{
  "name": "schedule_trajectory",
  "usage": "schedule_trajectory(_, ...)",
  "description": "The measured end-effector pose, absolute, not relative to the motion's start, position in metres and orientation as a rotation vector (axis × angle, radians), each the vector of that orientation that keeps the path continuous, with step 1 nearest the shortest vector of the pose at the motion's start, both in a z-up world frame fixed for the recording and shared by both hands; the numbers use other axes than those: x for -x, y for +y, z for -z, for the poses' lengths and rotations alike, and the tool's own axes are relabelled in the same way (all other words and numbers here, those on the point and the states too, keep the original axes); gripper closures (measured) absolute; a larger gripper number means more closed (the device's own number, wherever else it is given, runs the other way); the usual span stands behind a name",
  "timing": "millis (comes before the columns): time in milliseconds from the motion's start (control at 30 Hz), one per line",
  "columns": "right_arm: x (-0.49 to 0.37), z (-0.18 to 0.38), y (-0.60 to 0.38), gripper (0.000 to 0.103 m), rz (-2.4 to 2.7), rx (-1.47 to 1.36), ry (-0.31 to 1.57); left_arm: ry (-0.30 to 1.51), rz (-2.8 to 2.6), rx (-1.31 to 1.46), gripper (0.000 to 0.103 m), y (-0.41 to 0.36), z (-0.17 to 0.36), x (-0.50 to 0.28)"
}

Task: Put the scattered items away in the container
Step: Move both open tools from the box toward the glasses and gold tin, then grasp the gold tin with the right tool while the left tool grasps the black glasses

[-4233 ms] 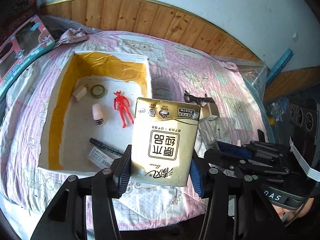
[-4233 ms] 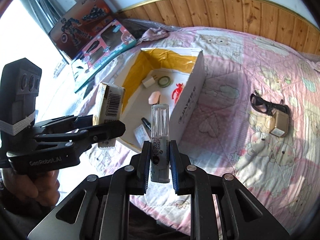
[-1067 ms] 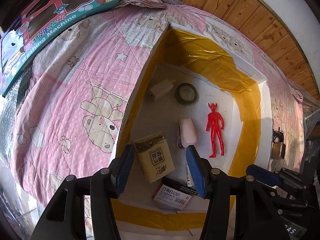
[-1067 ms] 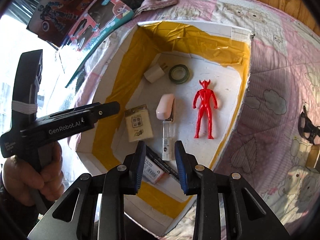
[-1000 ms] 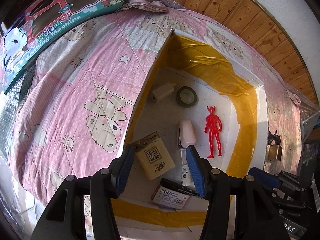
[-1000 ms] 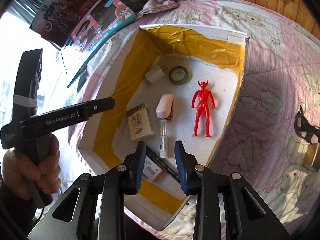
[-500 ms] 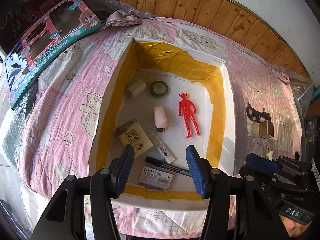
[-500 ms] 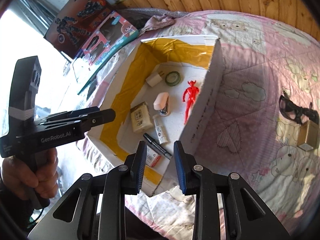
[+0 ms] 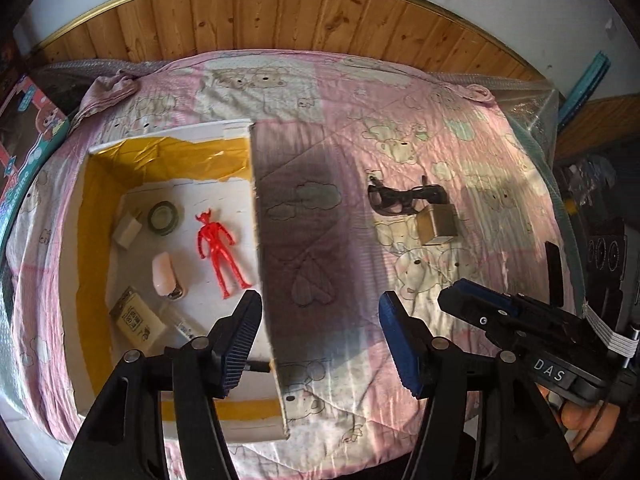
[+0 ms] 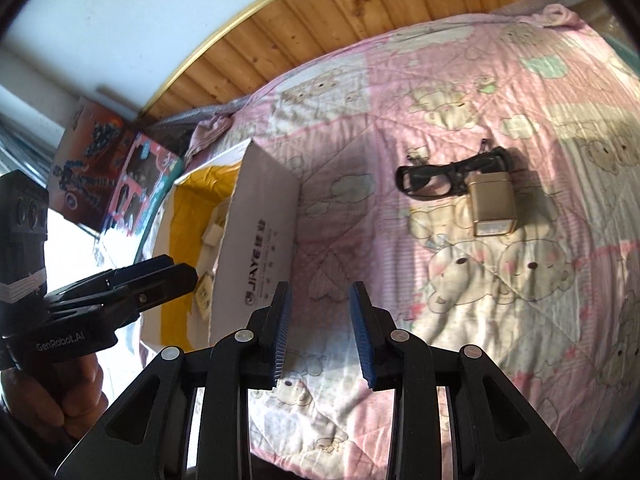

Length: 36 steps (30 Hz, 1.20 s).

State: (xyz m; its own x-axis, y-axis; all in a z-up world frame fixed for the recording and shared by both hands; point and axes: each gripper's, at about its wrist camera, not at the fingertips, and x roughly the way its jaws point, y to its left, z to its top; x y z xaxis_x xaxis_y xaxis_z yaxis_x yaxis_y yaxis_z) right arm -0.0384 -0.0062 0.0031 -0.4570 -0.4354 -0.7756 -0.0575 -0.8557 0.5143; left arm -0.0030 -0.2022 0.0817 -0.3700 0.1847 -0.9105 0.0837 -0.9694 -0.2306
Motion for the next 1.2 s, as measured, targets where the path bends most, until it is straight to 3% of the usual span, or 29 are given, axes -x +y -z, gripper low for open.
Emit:
schedule_trajectory(333,0.054,0.016,0.054,0.062,2.571,-1.546,-0.811,-0.122,-2.337,1.662,0.038,-0.113,-0.054,0.097)
schedule_trajectory(867,0.106,0.086,0.073,0.060,2.588,-1.770,-0.606,0.230,-2.110,1.699,0.038,-0.071,0.026,0.194)
schedule_trajectory(1200,0.131,0.109,0.066,0.048,2.567,-1.809,-0.531,0.273,-1.982,1.690,0.038,-0.056,0.058,0.222)
